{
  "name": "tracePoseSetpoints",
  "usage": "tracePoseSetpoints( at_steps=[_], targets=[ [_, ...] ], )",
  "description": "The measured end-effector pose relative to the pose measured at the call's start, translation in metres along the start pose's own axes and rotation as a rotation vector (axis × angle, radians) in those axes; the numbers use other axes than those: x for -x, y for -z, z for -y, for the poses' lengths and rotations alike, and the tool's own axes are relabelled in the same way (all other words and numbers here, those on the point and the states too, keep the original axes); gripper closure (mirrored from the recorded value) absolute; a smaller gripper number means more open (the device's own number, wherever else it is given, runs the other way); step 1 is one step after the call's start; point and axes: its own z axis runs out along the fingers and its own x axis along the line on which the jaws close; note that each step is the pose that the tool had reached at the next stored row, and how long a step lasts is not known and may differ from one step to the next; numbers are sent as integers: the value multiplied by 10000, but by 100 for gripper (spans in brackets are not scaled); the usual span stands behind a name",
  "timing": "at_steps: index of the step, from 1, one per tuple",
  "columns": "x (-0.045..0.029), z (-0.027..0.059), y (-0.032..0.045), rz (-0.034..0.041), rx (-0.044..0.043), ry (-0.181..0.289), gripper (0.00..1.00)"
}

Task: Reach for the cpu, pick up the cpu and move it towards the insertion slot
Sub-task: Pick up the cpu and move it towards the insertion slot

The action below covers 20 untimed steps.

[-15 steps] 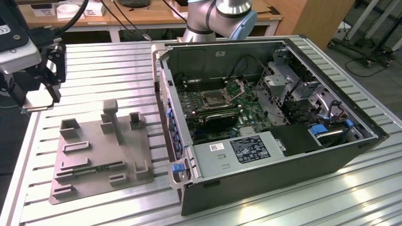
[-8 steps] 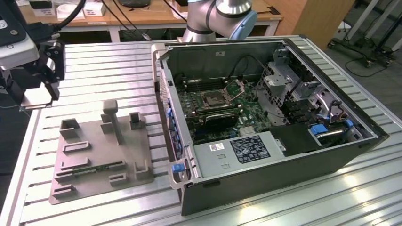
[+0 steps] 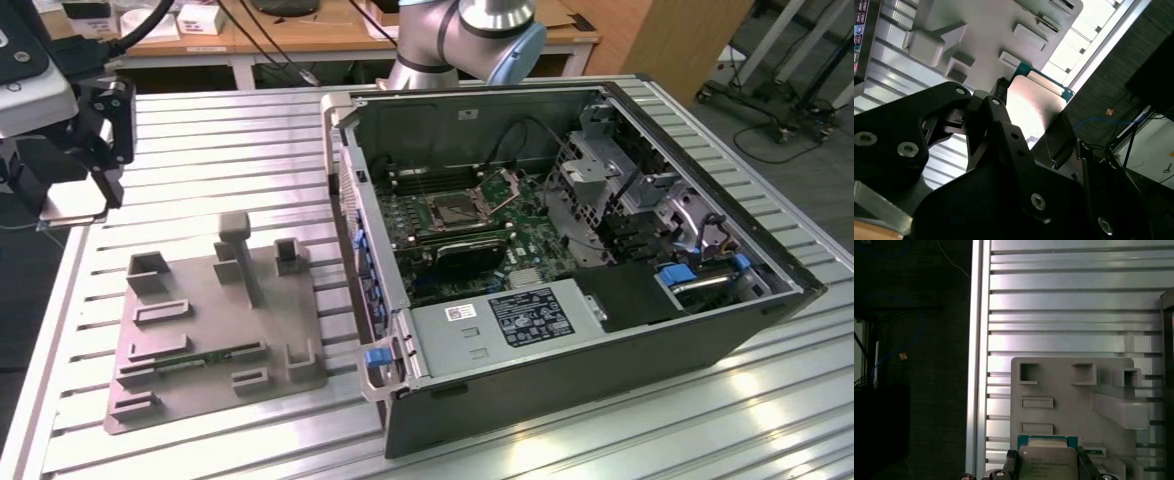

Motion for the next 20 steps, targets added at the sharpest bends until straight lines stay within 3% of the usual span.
tracePoseSetpoints(
  at_steps=[12,20],
  targets=[
    [13,0,16,-1,1,1,45],
    [65,1,16,-1,-1,0,45]
  ],
)
